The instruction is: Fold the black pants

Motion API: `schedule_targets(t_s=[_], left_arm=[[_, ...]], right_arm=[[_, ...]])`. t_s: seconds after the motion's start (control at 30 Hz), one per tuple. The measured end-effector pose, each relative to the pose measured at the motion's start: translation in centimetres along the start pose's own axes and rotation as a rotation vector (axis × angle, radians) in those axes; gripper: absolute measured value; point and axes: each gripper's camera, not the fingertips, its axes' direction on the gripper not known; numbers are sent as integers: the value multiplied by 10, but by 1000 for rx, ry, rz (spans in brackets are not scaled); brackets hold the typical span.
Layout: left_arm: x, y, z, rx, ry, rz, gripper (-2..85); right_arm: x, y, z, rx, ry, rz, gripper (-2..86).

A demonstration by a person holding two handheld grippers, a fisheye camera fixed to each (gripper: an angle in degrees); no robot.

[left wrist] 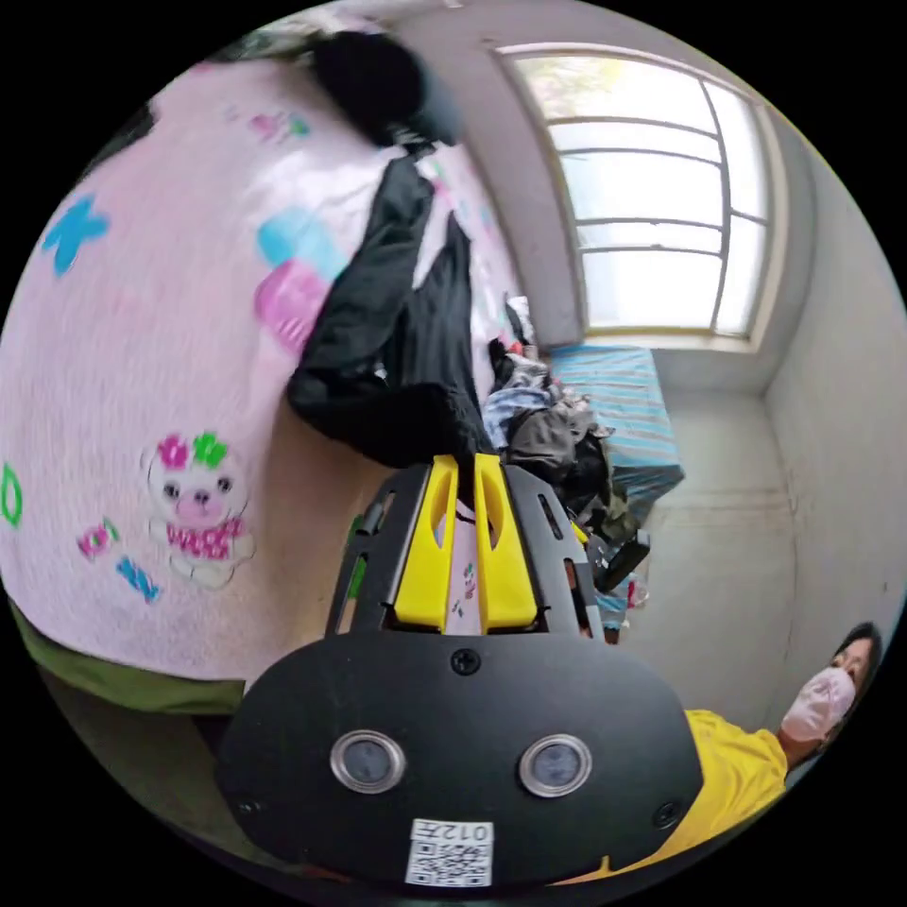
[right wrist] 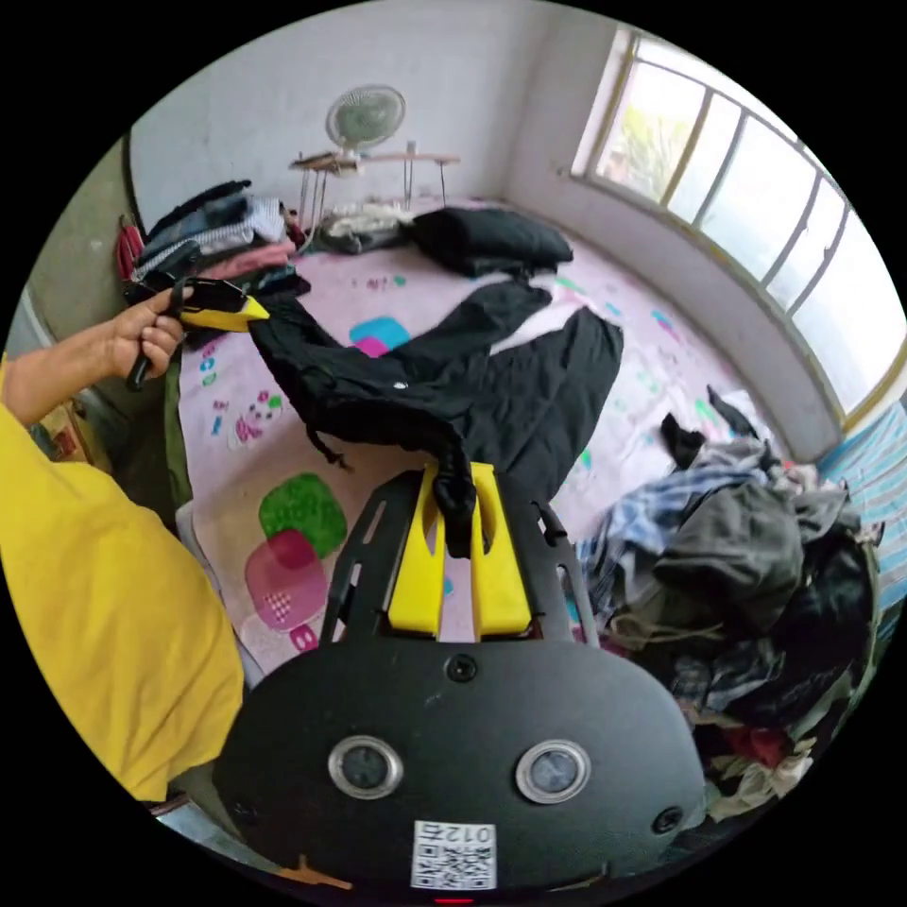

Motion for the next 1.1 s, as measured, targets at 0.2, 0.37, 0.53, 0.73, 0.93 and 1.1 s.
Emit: schedule_targets(t_s=[0.2,0.37,0.53,0.73,0.93,1.1], left_arm=[[-45,85,64,-127,-182,27,19],[-63,141,120,-225,-172,-9,19],[-58,179,186,-414,-265,90,19],[-49,217,239,-629,-433,353,10],[-94,222,191,-585,-440,320,4],[-140,190,155,-477,-397,217,4]], right_arm=[[32,31,28,-79,-20,-20,47],[85,43,33,-111,-21,-39,49],[130,58,42,-164,0,-44,51],[159,89,67,-274,72,65,56],[193,136,61,-302,0,437,67],[144,96,30,-82,-141,524,80]])
